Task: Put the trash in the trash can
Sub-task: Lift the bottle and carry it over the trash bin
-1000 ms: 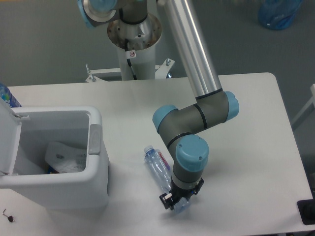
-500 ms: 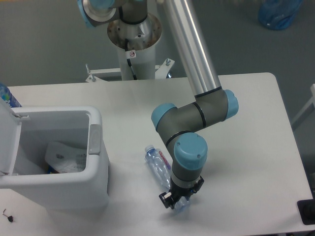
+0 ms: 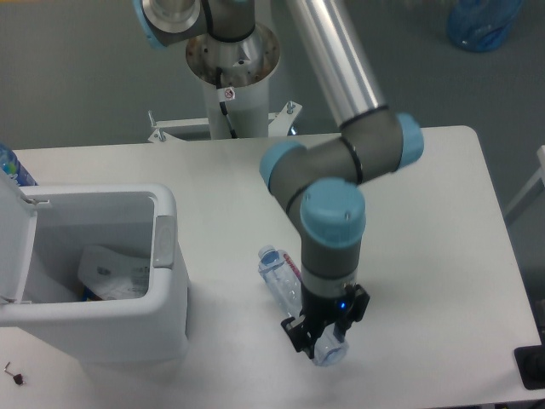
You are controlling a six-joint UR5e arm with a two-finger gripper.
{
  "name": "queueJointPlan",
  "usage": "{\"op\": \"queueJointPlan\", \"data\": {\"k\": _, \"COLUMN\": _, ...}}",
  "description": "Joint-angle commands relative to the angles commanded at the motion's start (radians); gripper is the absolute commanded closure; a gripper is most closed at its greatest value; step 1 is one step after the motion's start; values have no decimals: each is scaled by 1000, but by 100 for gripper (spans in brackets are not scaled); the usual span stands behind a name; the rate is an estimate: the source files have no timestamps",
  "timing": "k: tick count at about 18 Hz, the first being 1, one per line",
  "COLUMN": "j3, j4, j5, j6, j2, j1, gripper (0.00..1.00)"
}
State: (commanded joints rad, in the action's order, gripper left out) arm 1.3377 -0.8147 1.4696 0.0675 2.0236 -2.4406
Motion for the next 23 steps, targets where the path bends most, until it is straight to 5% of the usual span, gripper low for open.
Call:
{"op": "queueJointPlan", "data": {"k": 6, "j3": -21, "j4": 35, "j5": -26, "j6": 12, "j2": -134, "j1": 21, "gripper": 40}}
{"op": "queueJointPlan", "data": {"k": 13, "j3": -57, "j4": 35, "j5": -40, "j6": 3, "j2": -226, "j1": 55, "gripper": 40}}
{"op": "queueJointPlan", "data": {"k": 23, "j3": -54, "j4": 37, "j5": -38, "j6": 2, "j2": -266, "j1": 176, "gripper": 40}}
